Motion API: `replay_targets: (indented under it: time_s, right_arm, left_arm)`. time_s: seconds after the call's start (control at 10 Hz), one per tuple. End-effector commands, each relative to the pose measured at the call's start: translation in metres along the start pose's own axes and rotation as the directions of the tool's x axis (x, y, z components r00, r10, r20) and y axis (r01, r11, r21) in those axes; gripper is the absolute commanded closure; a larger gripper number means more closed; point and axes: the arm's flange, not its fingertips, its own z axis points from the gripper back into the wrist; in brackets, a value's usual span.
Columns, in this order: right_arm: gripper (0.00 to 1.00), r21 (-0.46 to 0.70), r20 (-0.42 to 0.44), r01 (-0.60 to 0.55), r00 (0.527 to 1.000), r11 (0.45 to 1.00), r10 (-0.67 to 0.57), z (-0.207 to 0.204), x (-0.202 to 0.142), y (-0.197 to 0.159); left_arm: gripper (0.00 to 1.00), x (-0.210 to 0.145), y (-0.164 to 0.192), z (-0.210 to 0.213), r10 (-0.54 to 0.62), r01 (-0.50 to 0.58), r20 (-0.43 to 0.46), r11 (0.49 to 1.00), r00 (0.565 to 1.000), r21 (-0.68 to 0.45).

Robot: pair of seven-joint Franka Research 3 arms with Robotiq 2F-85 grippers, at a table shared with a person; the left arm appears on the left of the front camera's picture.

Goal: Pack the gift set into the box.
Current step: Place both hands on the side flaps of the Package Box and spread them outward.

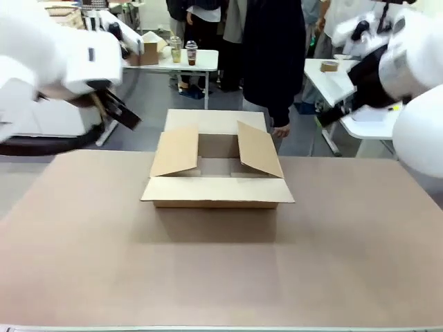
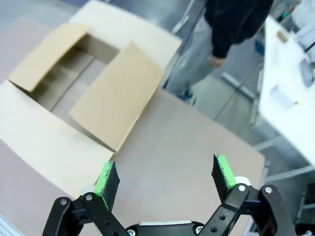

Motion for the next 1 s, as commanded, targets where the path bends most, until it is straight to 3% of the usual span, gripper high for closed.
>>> replay_targets:
  time_s: [0.0, 0.4, 0.5, 0.6, 0.7, 0.8, 0.9]
  right_arm:
    - [0.0, 0.047, -0.072, 0.039, 0.997, 0.998, -0.035, -0.039, -0.012, -0.004]
    - [0.0, 0.026, -0.063, 0.019, 0.998, 0.999, -0.017, -0.024, -0.01, -0.002]
    - [0.0, 0.263, -0.019, -0.013, 1.0, 0.965, 0.019, -0.021, -0.013, -0.003]
    - [0.0, 0.47, -0.16, 0.162, 0.982, 0.868, -0.097, -0.016, -0.012, -0.015]
    - [0.0, 0.633, -0.103, 0.237, 0.969, 0.737, -0.223, -0.012, -0.01, -0.033]
    - [0.0, 0.703, -0.17, 0.405, 0.894, 0.584, -0.415, -0.007, -0.012, -0.05]
    - [0.0, 0.772, -0.197, 0.464, 0.824, 0.434, -0.531, 0.004, -0.022, -0.066]
  left_arm:
    - [0.0, -0.017, 0.007, -0.04, 0.036, -0.039, -0.086, 0.998, 0.996, -0.042]
    - [0.0, -0.017, 0.007, -0.04, 0.036, -0.039, -0.086, 0.998, 0.996, -0.042]
    - [0.0, -0.02, 0.005, -0.041, 0.035, -0.04, -0.097, 0.998, 0.995, -0.051]
    - [0.0, -0.012, 0.019, -0.025, 0.058, -0.098, -0.157, 0.961, 0.986, -0.26]
    - [0.0, -0.01, 0.032, -0.009, 0.161, -0.244, -0.208, 0.843, 0.965, -0.48]
    - [0.0, -0.01, 0.044, 0.007, 0.266, -0.336, -0.206, 0.741, 0.942, -0.581]
    - [0.0, -0.016, 0.056, 0.02, 0.358, -0.406, -0.217, 0.628, 0.908, -0.664]
